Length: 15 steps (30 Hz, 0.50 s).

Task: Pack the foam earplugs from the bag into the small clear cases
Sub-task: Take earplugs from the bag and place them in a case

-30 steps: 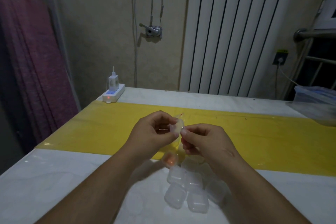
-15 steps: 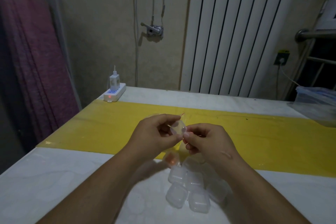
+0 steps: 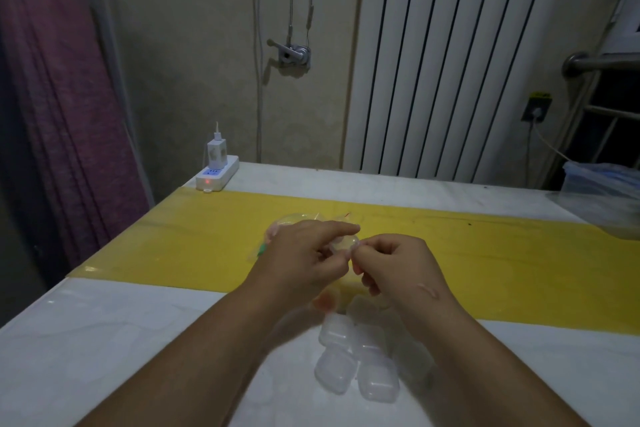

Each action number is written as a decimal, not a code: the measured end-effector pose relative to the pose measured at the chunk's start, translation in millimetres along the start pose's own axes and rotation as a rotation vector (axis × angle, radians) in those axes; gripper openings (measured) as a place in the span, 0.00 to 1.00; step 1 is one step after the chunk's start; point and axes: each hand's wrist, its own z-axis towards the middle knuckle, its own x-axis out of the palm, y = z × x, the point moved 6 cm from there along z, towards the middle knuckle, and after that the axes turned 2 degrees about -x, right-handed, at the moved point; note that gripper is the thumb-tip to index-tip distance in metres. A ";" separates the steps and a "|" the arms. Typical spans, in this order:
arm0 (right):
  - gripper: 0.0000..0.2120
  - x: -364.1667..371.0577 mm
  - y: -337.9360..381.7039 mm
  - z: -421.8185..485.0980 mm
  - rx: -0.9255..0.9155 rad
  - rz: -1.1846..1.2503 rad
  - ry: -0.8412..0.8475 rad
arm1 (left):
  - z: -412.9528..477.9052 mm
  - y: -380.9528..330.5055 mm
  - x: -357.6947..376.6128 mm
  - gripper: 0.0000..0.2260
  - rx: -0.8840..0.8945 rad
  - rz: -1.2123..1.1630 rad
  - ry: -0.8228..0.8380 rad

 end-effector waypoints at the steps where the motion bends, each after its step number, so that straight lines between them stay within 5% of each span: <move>1: 0.11 -1.2 -0.4 0.2 0.005 -0.003 -0.009 | 0.1 -0.9 1.6 0.22 -0.012 -0.026 0.017; 6: 0.09 0.4 0.9 2.3 -0.016 0.059 0.048 | -0.2 -0.4 6.5 0.09 -0.128 -0.455 0.028; 15: 0.10 5.9 -6.2 2.8 0.081 0.219 0.198 | -0.5 10.7 1.0 0.09 -0.168 -0.550 -0.057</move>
